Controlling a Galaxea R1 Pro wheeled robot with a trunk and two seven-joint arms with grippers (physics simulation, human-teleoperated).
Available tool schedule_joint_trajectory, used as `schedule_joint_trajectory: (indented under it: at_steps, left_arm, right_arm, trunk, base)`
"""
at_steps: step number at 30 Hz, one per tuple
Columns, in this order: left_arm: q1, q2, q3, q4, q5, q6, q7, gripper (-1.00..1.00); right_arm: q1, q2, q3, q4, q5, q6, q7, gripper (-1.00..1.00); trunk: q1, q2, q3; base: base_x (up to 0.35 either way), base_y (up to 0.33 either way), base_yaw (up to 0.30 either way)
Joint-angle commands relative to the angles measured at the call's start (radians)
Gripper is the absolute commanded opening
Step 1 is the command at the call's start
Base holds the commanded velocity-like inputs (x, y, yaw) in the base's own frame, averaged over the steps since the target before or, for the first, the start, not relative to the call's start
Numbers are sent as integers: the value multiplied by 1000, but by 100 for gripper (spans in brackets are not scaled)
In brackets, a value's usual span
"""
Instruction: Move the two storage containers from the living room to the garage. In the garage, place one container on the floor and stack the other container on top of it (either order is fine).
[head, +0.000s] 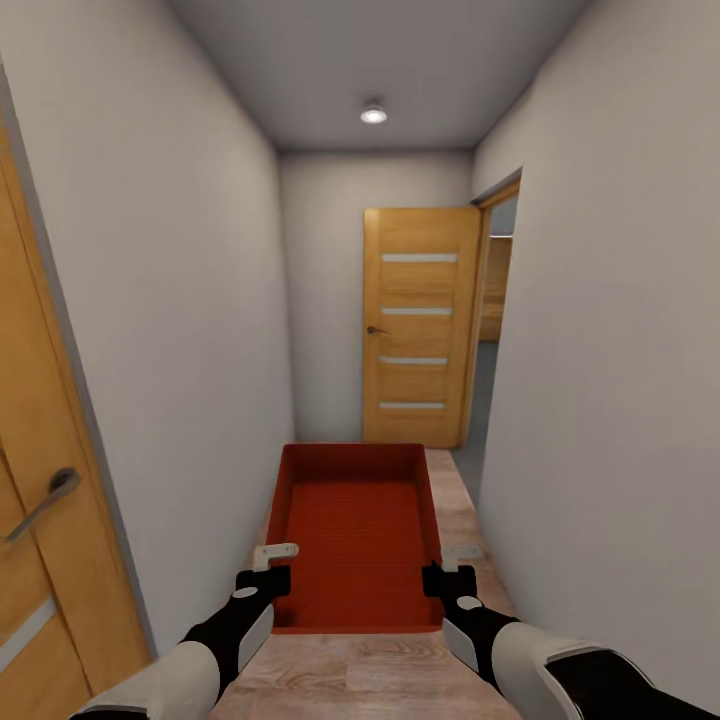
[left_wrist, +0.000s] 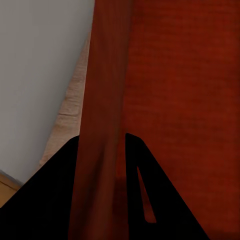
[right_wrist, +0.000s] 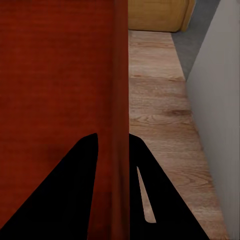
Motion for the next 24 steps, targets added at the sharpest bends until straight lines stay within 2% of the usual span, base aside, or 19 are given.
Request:
schedule_joint_trajectory:
  at_steps: [1, 24]
  left_arm:
    - [1, 14, -3, 3, 8, -2, 7, -100]
    - [1, 14, -3, 3, 8, -2, 7, -100]
  right_arm:
    - [-2, 1, -39, -51, 32, -1, 9, -100]
    - [-2, 1, -39, -51, 32, 1, 9, -100]
  trunk:
    - [1, -1, 0]
    - [1, -1, 0]
  base:
    - [321, 0, 0]
    - [321, 0, 0]
